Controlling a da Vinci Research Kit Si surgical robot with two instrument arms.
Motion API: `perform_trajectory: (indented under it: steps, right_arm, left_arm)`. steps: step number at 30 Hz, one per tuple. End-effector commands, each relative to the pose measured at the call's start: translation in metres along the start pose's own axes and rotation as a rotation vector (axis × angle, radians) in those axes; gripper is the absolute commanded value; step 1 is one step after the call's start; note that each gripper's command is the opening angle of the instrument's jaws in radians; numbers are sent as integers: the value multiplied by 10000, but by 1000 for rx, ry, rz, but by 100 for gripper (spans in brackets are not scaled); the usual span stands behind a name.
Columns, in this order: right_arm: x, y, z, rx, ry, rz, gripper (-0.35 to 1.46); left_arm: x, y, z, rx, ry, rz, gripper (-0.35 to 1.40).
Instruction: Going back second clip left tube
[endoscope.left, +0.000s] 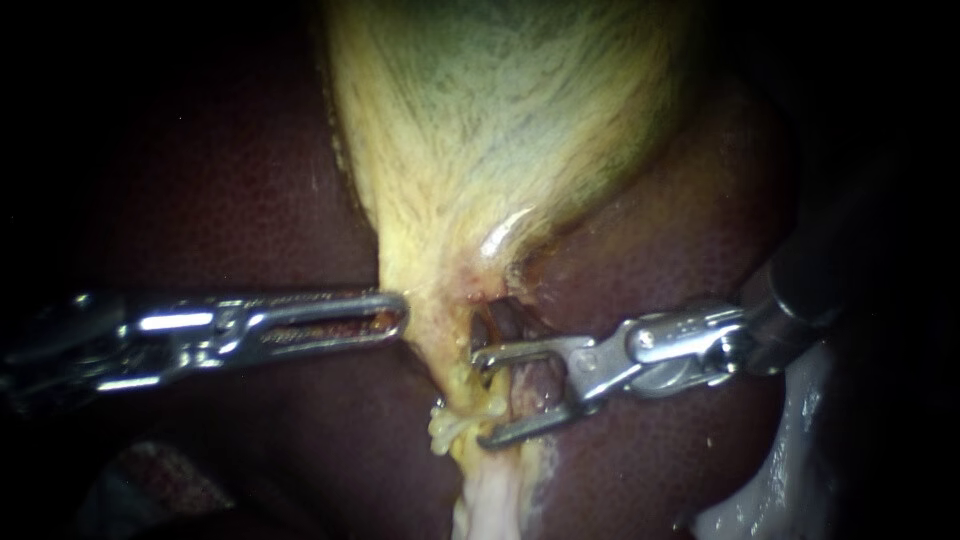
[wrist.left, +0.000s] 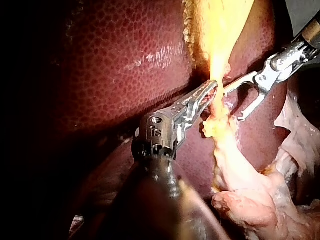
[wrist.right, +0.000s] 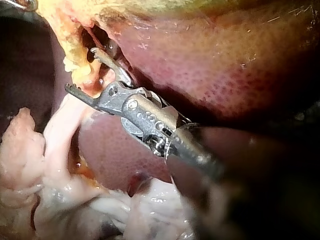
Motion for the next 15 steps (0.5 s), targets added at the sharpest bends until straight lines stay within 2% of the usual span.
perform_trajectory:
  steps: [1, 5, 15]
  right_arm:
    - [1, -2, -6, 3, 0, -9, 60]
    - [8, -9, -29, -1, 0, -51, 60]
    - [35, -11, -85, -29, -3, -127, 60]
  left_arm:
    - [0, 1, 0, 0, 0, 0, -35]
    - [-1, 2, 2, 0, 0, 0, -35]
    - [1, 6, 8, -1, -1, 1, -35]
